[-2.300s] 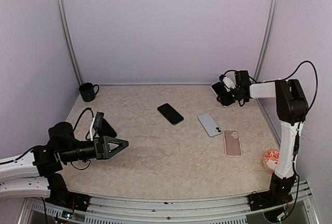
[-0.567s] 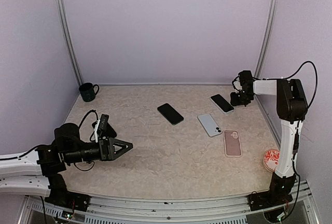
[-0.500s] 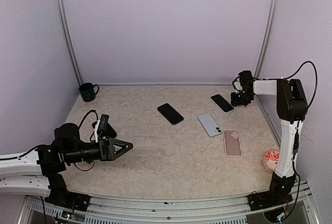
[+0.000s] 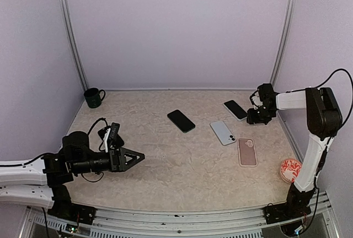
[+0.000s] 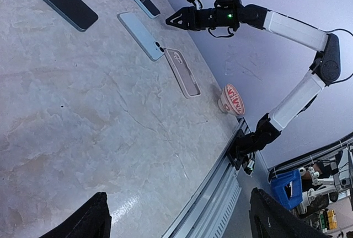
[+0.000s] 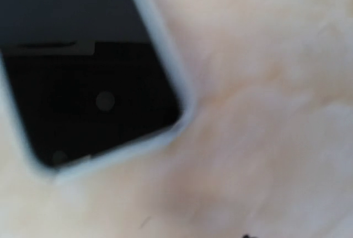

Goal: Put the phone into the phone case
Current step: Pick up the phone at the center of the board.

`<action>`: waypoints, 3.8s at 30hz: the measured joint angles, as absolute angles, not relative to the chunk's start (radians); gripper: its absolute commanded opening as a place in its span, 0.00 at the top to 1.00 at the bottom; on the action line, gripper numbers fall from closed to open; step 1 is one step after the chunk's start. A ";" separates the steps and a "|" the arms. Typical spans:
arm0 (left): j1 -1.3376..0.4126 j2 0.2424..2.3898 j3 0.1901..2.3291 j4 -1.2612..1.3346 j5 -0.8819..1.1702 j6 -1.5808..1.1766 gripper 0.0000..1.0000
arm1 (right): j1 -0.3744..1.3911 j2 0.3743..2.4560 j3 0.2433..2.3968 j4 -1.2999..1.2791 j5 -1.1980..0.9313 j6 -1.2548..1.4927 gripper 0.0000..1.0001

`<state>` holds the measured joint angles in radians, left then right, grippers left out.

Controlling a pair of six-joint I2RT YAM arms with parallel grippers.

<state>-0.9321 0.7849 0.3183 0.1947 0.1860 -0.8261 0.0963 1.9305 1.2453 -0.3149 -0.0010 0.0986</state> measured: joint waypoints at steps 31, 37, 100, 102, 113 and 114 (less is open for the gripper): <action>-0.983 0.859 0.364 0.261 0.152 -0.823 0.15 | 0.433 1.861 1.136 -0.263 -0.002 0.120 0.01; -0.984 0.862 0.364 0.262 0.152 -0.824 0.15 | 0.449 1.905 1.136 -0.266 -0.002 0.118 0.01; -0.984 1.019 0.431 0.276 0.113 -0.776 0.01 | 0.517 1.900 1.119 -0.235 -0.007 0.102 0.25; -0.984 1.023 0.433 0.277 0.112 -0.776 0.01 | 0.519 1.899 1.118 -0.235 -0.008 0.101 0.25; -0.984 1.034 0.434 0.278 0.105 -0.776 0.01 | 0.532 1.885 1.103 -0.234 -0.025 0.099 0.26; -0.984 1.036 0.435 0.278 0.104 -0.776 0.01 | 0.533 1.885 1.102 -0.234 -0.025 0.098 0.26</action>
<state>-0.9836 1.0359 0.4347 0.2783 0.1043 -0.7765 0.5335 1.8847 1.1023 -0.2340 -0.0250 0.0982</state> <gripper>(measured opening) 0.988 0.744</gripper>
